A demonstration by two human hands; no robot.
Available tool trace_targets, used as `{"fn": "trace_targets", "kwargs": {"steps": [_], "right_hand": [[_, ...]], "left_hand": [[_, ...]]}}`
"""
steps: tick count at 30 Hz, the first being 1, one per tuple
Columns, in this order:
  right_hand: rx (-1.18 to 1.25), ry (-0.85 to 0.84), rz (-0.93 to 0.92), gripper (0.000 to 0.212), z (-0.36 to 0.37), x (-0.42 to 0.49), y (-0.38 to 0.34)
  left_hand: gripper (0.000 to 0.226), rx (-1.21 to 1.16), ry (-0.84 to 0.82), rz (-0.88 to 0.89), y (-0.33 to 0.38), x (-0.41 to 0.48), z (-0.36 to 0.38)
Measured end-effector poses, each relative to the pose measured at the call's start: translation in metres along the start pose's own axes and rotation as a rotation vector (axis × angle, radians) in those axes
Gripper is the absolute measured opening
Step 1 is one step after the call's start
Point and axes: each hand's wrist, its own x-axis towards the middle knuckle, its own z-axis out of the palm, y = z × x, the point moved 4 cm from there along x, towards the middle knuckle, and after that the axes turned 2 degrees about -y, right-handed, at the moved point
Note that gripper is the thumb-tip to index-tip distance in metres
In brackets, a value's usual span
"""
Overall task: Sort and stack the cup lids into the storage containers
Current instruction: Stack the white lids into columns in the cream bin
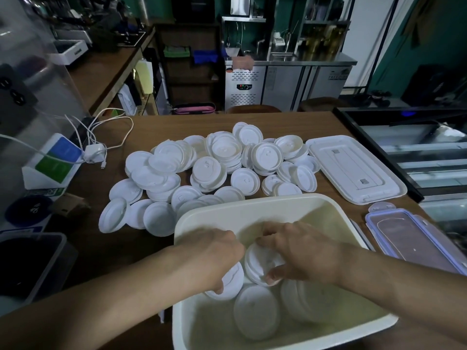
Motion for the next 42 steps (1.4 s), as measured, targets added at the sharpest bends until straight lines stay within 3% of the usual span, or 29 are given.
{"fn": "trace_targets", "kwargs": {"steps": [6,13,20,25,30,35,42], "right_hand": [[0.126,0.106,-0.002,0.081,-0.013,-0.013,0.01],[0.307,0.356,-0.079,0.037,-0.066,-0.04,0.015],[0.565,0.51,-0.15,0.017,-0.1,-0.011,0.034],[0.526,0.512,-0.093,0.027,-0.103,0.037,0.067],[0.362,0.368,-0.059,0.054,-0.087,0.095,0.106],[0.276,0.247,-0.031,0.078,-0.062,0.13,0.124],[0.213,0.249,-0.1,0.088,-0.039,0.149,0.125]], "left_hand": [[0.041,-0.066,0.067,0.067,0.002,-0.01,-0.006],[0.031,-0.344,0.303,0.258,-0.015,-0.035,-0.053],[0.009,-0.641,0.643,0.179,-0.087,-0.022,-0.083],[0.018,-0.576,0.619,0.113,-0.123,0.029,-0.065],[0.05,-0.453,0.532,0.144,-0.124,0.071,-0.051],[0.066,-0.307,0.529,0.115,-0.111,0.096,-0.051],[0.07,-0.13,0.489,0.069,-0.102,0.113,-0.041]]}}
